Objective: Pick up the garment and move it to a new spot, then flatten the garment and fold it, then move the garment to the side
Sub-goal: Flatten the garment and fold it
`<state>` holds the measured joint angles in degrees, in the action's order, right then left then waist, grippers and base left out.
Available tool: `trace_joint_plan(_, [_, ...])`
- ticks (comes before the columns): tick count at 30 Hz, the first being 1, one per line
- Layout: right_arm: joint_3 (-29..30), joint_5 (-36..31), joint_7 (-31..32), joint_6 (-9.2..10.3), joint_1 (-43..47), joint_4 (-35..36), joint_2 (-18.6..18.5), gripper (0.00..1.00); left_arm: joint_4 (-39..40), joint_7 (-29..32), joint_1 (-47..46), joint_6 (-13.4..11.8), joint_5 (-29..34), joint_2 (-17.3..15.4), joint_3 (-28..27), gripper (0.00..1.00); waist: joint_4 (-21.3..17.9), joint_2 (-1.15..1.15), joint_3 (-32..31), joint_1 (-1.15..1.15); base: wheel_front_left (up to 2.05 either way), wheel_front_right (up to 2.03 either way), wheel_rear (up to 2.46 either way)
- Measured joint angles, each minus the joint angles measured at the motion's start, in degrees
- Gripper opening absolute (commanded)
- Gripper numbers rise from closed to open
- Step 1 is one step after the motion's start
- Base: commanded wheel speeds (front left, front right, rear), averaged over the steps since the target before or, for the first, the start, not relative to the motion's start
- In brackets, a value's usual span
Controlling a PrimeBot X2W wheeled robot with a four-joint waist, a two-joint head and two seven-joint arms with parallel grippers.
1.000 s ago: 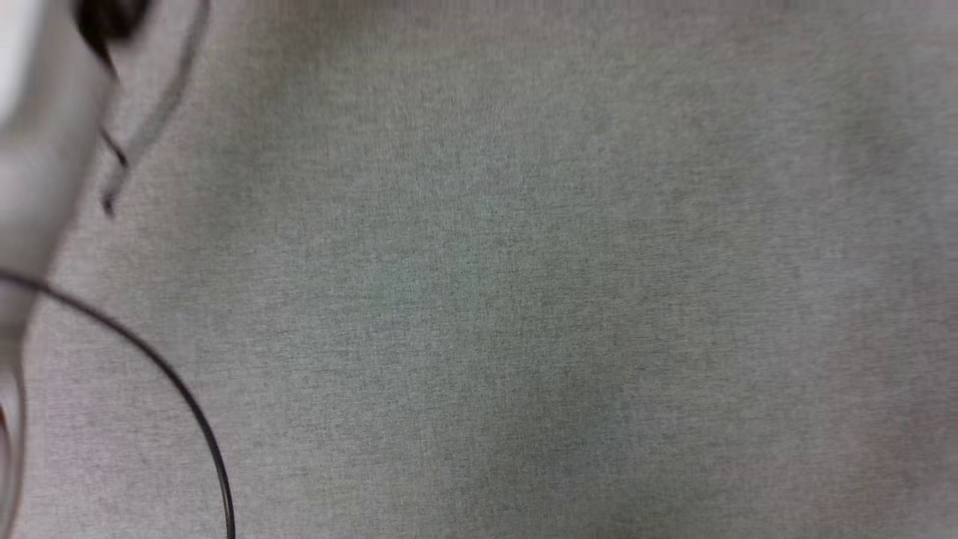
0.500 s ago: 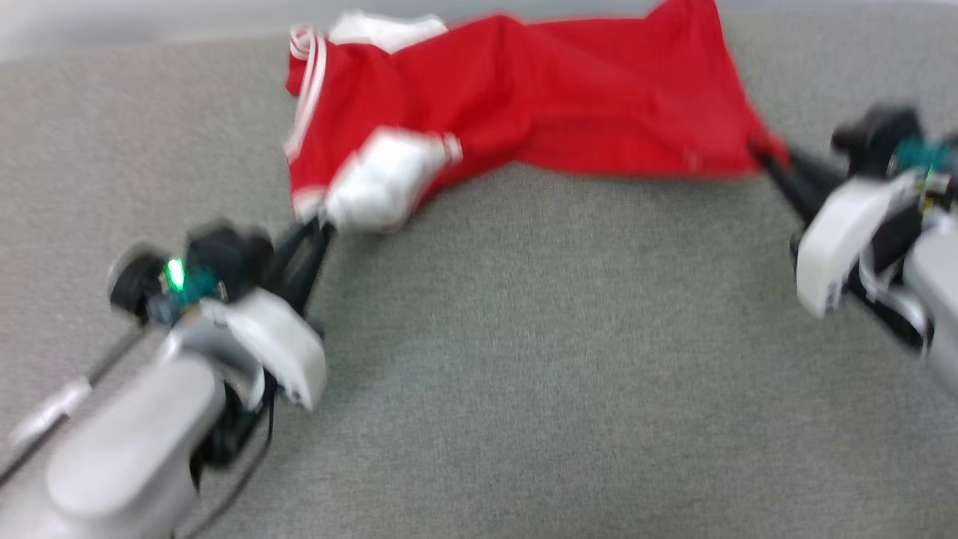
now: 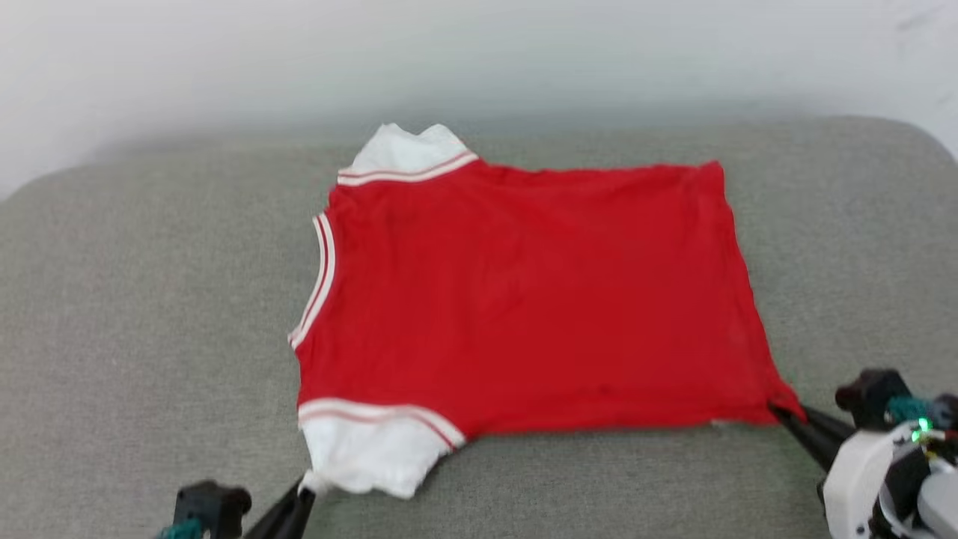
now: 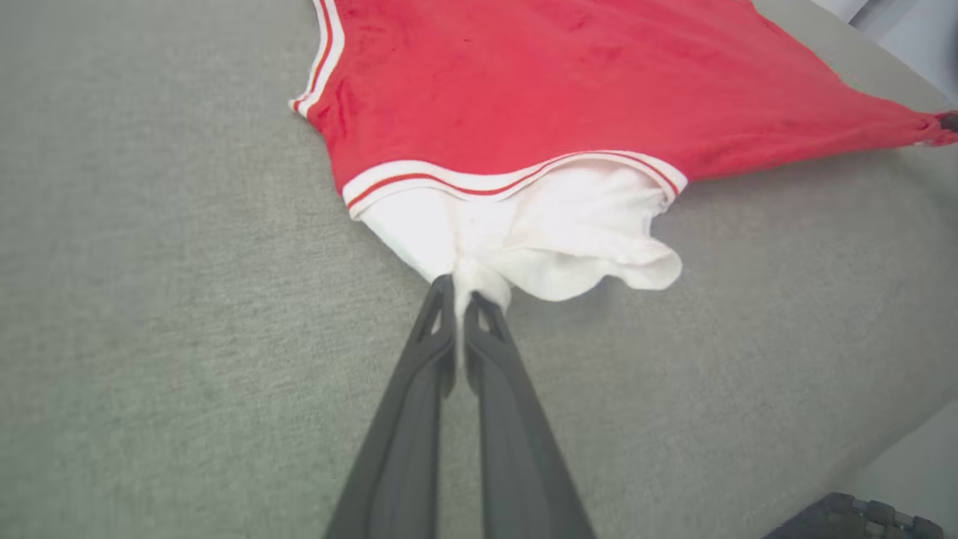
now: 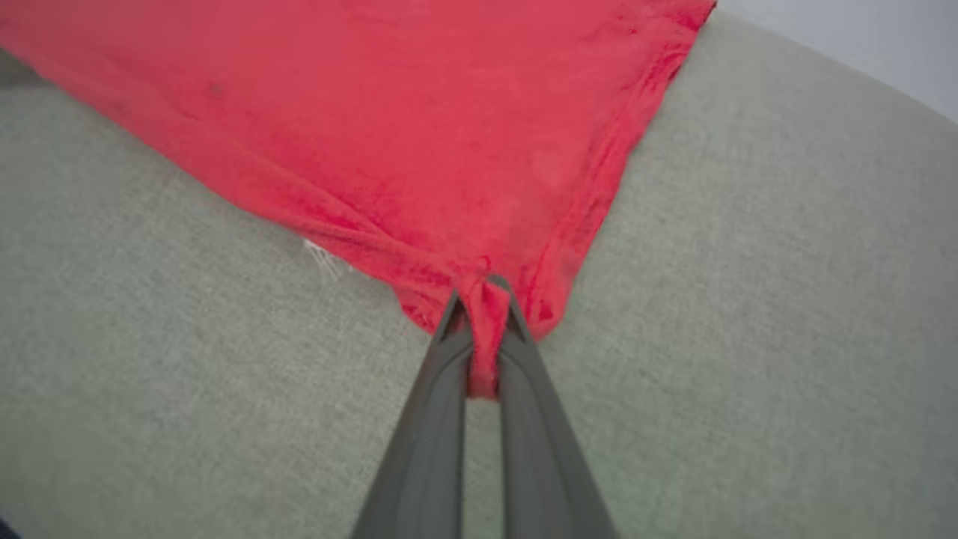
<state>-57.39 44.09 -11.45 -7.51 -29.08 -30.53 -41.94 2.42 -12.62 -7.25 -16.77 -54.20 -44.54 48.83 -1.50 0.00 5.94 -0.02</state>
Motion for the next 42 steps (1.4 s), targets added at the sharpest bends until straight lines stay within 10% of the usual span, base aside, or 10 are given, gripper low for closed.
trace_joint_plan(18, [11.48,-3.50,4.50,0.00,16.48,8.28,-0.11,0.00,4.35,-1.52,10.44,-3.31,-1.99,-0.79,-0.45,0.00,-1.26,0.00,-2.94,0.01,0.00,0.00,0.00])
trace_joint_plan(29, [20.54,-5.86,10.02,0.01,12.68,15.70,0.69,0.00,0.51,3.00,-9.10,2.35,4.13,-2.05,-3.02,0.00,-2.19,0.00,1.63,0.02,0.00,0.00,0.00])
trace_joint_plan(42, [19.73,-5.61,14.94,0.00,0.68,10.98,4.72,0.00,-16.39,6.72,-24.28,9.40,5.94,3.61,-2.76,0.00,-4.87,0.00,12.54,0.03,0.00,0.00,0.00])
